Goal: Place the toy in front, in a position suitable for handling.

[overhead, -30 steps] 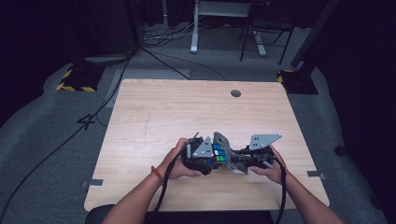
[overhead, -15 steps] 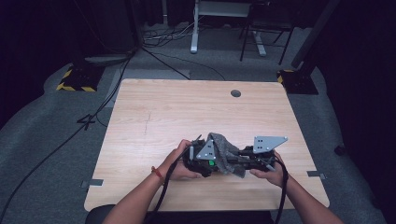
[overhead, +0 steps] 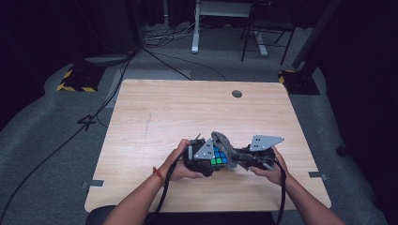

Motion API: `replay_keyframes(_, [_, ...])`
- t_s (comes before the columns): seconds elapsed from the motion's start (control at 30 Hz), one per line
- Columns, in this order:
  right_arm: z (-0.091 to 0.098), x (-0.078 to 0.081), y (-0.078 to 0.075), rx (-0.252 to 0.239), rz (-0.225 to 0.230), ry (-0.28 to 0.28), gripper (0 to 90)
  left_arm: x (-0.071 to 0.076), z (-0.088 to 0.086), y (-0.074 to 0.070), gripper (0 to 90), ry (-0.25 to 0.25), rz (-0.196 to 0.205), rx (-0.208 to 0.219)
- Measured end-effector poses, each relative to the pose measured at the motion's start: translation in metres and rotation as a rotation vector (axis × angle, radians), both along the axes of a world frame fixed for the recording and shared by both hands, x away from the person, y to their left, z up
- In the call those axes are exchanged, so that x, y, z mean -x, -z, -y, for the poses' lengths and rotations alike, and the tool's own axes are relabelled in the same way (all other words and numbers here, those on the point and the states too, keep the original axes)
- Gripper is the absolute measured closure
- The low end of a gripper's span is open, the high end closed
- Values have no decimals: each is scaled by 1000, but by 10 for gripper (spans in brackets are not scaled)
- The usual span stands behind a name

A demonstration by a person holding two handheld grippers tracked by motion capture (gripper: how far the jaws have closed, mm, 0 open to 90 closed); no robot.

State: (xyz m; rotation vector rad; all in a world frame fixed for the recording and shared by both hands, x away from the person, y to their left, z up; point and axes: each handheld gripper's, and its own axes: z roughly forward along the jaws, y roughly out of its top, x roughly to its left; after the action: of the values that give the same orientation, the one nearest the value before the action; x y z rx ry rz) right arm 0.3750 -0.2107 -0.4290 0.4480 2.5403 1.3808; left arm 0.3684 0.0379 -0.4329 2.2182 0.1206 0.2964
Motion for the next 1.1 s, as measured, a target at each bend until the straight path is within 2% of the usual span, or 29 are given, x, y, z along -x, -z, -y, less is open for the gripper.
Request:
replay_keyframes(0.1, [-1, 1, 0, -43, -29, -41, 791, -2, -1, 2, 333, 2, -8, 1])
replay_keyframes(0.17, [0, 1, -1, -72, -39, -44, 791, -3, -1, 2, 332, 1, -13, -9])
replay_keyframes(0.27, [2, 3, -4, -94, -37, -54, 791, -3, 0, 5, 331, -10, -16, -46])
replay_keyframes(0.3, [2, 4, -6, -120, -40, -70, 791, -3, 1, 6, 332, -8, -12, -55])
replay_keyframes(0.33, [1, 5, -7, -129, -42, -78, 791, -3, 2, 7, 332, -6, -10, -68])
replay_keyframes(0.4, [-3, 9, -9, -114, -24, -93, 791, -3, 5, 9, 332, -4, -11, -76])
replay_keyframes(0.5, [-4, 9, -10, -103, -6, -74, 791, -5, 3, 8, 334, -21, -8, -60])
replay_keyframes(0.6, [2, 4, -8, -89, -7, -30, 791, -6, -3, 5, 335, -27, -11, -16])
replay_keyframes(0.67, [6, -2, -2, -61, -35, -4, 791, -6, -4, 3, 334, -22, -8, 1])
replay_keyframes(0.77, [6, -7, 4, -45, -63, 1, 791, -4, -3, 2, 335, -5, -10, 15])
replay_keyframes(0.83, [3, -7, 5, -56, -89, -27, 790, -3, -2, 3, 334, 7, -16, 27])
replay_keyframes(0.9, [1, -4, 5, -77, -89, -62, 791, -3, -1, 3, 332, 11, -10, 20])
replay_keyframes(0.93, [0, -2, 5, -75, -80, -60, 792, -3, -2, 4, 331, 11, -17, 25])
replay_keyframes(1.03, [3, -3, 4, -127, -107, -73, 793, -3, -2, 4, 330, 11, -12, 21])
replay_keyframes(1.1, [4, -2, 2, -140, -99, -76, 794, -3, -2, 4, 327, 11, -9, 17])
